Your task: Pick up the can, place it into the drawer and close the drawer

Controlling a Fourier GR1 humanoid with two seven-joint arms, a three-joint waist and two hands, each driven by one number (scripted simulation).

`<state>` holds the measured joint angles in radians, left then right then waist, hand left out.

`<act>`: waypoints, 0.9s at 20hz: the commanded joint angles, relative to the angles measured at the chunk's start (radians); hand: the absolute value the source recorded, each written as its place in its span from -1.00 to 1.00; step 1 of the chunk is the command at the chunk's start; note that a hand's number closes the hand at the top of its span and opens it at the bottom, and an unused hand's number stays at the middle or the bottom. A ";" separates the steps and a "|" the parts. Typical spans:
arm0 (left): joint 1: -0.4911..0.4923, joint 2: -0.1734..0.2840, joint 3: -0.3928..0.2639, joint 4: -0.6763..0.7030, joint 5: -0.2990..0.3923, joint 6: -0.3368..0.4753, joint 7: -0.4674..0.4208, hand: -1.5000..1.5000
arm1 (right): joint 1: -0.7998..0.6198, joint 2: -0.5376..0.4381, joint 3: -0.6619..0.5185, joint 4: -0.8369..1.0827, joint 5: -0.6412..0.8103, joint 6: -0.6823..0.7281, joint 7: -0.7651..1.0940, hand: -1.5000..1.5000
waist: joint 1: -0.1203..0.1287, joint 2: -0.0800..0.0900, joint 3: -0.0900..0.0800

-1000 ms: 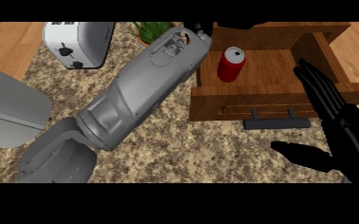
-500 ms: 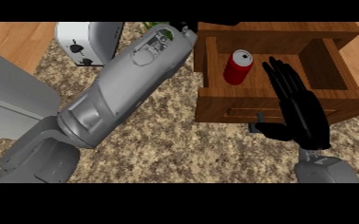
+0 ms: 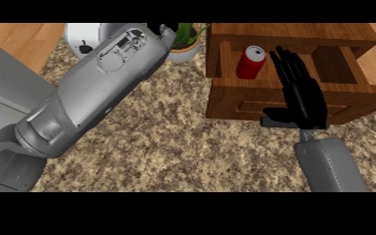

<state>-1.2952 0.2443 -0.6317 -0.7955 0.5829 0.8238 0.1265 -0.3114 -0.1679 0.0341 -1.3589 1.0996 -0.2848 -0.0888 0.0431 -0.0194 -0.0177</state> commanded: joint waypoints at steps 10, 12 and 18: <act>0.110 0.165 -0.001 -0.224 -0.024 -0.043 0.120 -1.00 | -0.236 -0.001 -0.119 0.461 0.088 -0.216 -0.010 -1.00 | 0.027 0.026 0.020; 0.146 0.195 0.006 -0.257 -0.021 -0.048 0.141 -1.00 | -0.273 0.017 -0.133 0.509 0.073 -0.272 -0.036 -1.00 | 0.025 0.026 0.020; 0.206 0.226 0.003 -0.335 -0.045 -0.042 0.159 -1.00 | -0.431 0.016 -0.177 0.708 0.115 -0.375 -0.031 -1.00 | 0.027 0.032 0.020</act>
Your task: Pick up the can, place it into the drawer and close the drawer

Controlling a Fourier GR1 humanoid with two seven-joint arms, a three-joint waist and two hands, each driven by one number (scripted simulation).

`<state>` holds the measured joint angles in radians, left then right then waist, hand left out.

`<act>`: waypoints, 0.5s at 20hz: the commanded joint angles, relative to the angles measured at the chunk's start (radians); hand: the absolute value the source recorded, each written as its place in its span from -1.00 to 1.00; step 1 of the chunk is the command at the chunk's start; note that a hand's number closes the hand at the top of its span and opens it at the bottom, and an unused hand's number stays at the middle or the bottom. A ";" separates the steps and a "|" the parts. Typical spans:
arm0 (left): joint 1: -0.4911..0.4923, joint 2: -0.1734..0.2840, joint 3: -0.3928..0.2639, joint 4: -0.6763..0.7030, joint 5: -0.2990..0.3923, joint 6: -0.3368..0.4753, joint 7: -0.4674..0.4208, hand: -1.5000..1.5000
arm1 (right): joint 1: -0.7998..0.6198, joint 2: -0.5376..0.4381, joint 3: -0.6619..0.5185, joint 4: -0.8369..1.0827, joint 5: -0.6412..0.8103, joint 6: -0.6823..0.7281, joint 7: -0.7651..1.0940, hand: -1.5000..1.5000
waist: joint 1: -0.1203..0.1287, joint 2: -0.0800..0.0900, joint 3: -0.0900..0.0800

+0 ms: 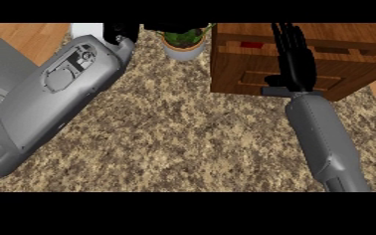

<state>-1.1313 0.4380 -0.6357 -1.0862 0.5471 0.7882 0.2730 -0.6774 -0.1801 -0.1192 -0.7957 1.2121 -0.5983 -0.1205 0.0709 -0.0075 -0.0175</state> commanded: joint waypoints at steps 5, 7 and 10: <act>0.120 0.023 -0.022 -0.136 -0.040 0.033 0.023 -1.00 | -0.229 -0.015 -0.081 0.298 0.001 -0.082 0.020 -1.00 | 0.014 0.024 0.020; 0.129 0.047 -0.001 -0.155 -0.036 0.003 0.007 -1.00 | -0.257 0.020 -0.081 0.362 0.025 -0.140 0.049 -1.00 | 0.023 0.032 0.020; 0.172 0.059 -0.007 -0.193 -0.062 0.030 0.018 -1.00 | -0.327 -0.020 -0.095 0.418 0.016 -0.125 0.018 -1.00 | 0.014 0.027 0.020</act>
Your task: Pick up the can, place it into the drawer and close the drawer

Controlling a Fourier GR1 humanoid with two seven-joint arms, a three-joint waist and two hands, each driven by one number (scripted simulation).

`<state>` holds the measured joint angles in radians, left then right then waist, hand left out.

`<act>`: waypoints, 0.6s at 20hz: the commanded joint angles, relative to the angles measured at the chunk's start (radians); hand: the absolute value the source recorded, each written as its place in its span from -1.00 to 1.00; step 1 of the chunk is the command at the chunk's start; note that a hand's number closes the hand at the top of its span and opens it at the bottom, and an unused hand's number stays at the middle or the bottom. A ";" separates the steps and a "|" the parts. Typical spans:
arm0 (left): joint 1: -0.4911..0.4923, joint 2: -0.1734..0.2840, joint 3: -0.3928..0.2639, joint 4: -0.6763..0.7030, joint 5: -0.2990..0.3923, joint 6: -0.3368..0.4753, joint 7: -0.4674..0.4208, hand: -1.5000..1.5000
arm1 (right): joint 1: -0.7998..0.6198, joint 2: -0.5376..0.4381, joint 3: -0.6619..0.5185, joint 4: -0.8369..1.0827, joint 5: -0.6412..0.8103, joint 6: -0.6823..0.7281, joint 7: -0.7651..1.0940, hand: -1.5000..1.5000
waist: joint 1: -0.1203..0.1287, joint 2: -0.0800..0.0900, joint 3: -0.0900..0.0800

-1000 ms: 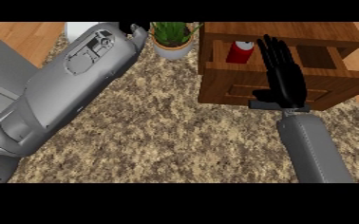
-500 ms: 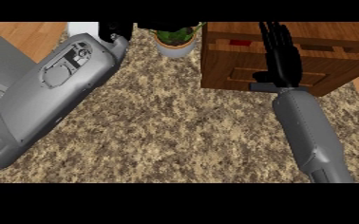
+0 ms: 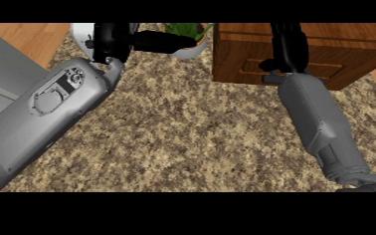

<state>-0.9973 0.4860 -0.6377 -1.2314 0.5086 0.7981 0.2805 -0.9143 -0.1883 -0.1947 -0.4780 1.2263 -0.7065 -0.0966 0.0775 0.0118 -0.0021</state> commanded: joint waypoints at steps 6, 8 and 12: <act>0.077 0.030 0.008 -0.100 -0.027 0.000 0.017 -1.00 | -0.170 -0.036 -0.057 0.185 -0.015 -0.010 -0.006 -1.00 | 0.019 0.014 0.005; 0.121 0.024 0.002 -0.117 -0.042 0.004 -0.019 -1.00 | -0.197 -0.010 -0.054 0.201 -0.001 -0.030 0.026 -1.00 | 0.026 0.018 0.004; 0.137 0.049 0.034 -0.116 -0.041 -0.028 -0.040 -1.00 | -0.220 -0.038 -0.081 0.221 -0.027 -0.031 -0.019 -1.00 | 0.020 0.024 0.005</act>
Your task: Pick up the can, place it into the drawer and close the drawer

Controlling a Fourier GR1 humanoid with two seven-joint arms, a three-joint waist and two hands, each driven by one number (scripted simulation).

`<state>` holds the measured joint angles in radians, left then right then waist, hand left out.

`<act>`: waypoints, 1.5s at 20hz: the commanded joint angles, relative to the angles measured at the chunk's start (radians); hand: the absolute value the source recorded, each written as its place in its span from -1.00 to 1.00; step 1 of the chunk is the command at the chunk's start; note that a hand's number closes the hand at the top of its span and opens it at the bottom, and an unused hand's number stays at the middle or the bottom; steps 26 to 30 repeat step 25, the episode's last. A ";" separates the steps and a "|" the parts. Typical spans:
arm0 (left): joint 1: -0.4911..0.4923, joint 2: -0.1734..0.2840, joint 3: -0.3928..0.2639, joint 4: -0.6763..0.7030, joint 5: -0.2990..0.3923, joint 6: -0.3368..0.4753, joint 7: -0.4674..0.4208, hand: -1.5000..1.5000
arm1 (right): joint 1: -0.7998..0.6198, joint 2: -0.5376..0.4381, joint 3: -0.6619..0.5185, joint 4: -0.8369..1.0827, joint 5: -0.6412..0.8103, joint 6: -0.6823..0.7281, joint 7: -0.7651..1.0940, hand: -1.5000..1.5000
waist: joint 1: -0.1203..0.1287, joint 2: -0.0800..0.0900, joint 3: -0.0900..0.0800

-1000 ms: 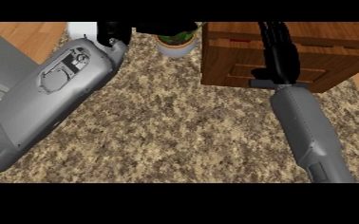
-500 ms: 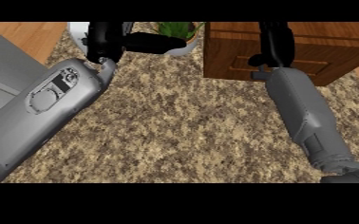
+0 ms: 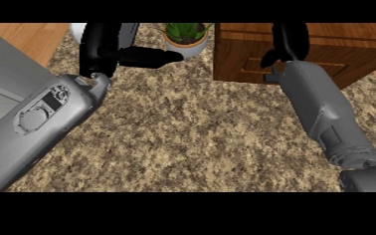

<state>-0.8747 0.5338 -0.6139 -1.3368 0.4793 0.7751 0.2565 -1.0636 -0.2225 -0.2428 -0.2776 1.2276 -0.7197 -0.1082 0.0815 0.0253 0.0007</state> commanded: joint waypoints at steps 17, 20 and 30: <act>0.140 0.016 0.033 -0.073 -0.016 -0.023 -0.043 -1.00 | -0.131 0.112 -0.339 -0.040 -0.416 0.140 -0.338 -1.00 | -0.003 -0.001 0.003; 0.170 -0.004 0.024 -0.069 -0.035 0.004 -0.058 -1.00 | -0.142 0.115 -0.420 -0.046 -0.523 0.255 -0.369 -1.00 | -0.032 -0.011 0.002; 0.171 0.040 0.064 -0.117 -0.040 -0.007 -0.006 -1.00 | -0.150 0.145 -0.438 -0.033 -0.553 0.233 -0.394 -1.00 | -0.034 -0.014 0.001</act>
